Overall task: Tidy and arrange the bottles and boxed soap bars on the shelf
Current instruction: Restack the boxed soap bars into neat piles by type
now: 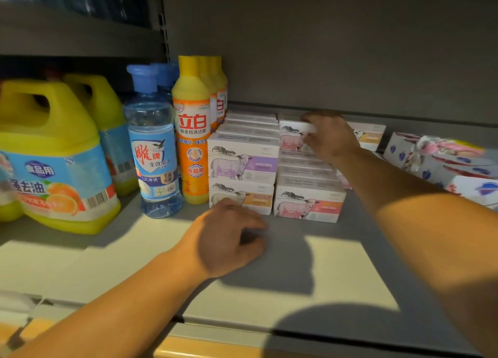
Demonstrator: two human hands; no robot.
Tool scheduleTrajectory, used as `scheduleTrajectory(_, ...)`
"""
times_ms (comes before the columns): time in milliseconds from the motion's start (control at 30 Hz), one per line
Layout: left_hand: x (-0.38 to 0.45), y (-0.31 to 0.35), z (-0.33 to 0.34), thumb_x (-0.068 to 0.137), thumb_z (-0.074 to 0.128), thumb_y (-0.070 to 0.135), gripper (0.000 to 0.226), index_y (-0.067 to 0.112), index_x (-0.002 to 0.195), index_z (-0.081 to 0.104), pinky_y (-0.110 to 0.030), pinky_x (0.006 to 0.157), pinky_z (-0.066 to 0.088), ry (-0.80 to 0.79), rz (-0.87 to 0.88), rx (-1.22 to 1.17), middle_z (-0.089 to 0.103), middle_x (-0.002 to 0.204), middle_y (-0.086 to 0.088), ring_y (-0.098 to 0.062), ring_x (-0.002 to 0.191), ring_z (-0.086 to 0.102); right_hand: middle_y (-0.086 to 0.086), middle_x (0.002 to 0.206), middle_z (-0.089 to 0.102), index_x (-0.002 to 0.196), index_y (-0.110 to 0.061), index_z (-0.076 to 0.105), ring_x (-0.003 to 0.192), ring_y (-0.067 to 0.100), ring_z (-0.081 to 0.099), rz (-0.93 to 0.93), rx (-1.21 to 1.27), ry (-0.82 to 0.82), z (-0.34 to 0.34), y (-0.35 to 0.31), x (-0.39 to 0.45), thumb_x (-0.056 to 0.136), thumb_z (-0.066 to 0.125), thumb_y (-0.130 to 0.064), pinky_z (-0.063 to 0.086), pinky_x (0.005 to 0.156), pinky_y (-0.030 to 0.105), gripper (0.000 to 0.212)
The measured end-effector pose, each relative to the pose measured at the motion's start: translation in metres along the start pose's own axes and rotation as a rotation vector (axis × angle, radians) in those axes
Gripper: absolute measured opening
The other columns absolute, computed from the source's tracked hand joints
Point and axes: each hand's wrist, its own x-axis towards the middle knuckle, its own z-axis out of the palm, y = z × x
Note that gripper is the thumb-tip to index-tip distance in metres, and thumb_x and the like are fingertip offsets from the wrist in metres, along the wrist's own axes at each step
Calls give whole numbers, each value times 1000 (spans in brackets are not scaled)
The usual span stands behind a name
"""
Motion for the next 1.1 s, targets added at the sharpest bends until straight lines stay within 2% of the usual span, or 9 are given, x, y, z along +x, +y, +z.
scheduleTrajectory(100,-1,-1,0,76,56,44,35,27,99,77,-28,90,51,1,-9,10,75,101,12,-14,96,66,7,138,54,137,-25,51,125,30,50,19,58,-39,-10,1,-7,90,64,-28,44,104,39,49)
scheduleTrajectory(267,1,0,0,76,54,43,35,24,94,77,-34,84,53,18,-8,30,76,93,7,-21,90,67,13,130,58,127,-14,59,120,31,53,192,159,231,-21,37,-55,92,50,-11,41,100,34,37)
scheduleTrajectory(367,0,-1,2,76,50,49,42,26,98,77,-35,86,52,21,-20,20,76,96,9,-21,94,66,13,146,45,142,-15,46,134,31,42,256,57,-23,-17,59,-81,88,53,-6,35,112,39,55)
scheduleTrajectory(433,0,-2,2,77,49,51,44,27,101,77,-35,87,53,28,-24,-1,76,99,10,-20,96,65,8,153,36,149,-19,34,140,30,33,252,-56,-221,-13,66,-86,90,57,-19,32,114,45,63)
scheduleTrajectory(533,1,-2,2,84,49,51,42,19,88,75,-35,78,50,32,45,12,75,86,3,-22,84,66,8,155,31,152,-19,25,143,31,25,170,-212,-300,-9,69,-89,94,53,-39,26,115,49,67)
scheduleTrajectory(700,3,-2,2,91,44,55,50,14,83,72,-37,75,45,32,89,21,72,80,-1,-23,77,63,9,144,35,147,-23,34,131,39,30,190,-341,-226,-10,66,-90,90,54,-53,25,111,53,68)
scheduleTrajectory(867,4,-3,3,91,43,55,51,14,82,71,-34,76,44,33,99,14,71,79,0,-21,75,62,11,140,40,138,-19,41,130,36,32,192,-320,-197,-9,62,-85,89,63,-37,26,111,49,56)
scheduleTrajectory(1000,3,-5,4,89,42,59,51,18,85,72,-33,75,45,55,87,9,72,81,3,-17,78,61,16,124,58,125,-14,45,116,37,50,159,-308,-165,-17,55,-88,84,69,-35,35,101,45,52)
scheduleTrajectory(1100,3,-5,4,91,41,58,50,19,82,71,-29,73,42,61,123,12,71,77,3,-16,74,60,15,122,61,125,-13,51,113,36,52,147,-260,-31,-35,46,-95,86,68,-31,40,93,43,46)
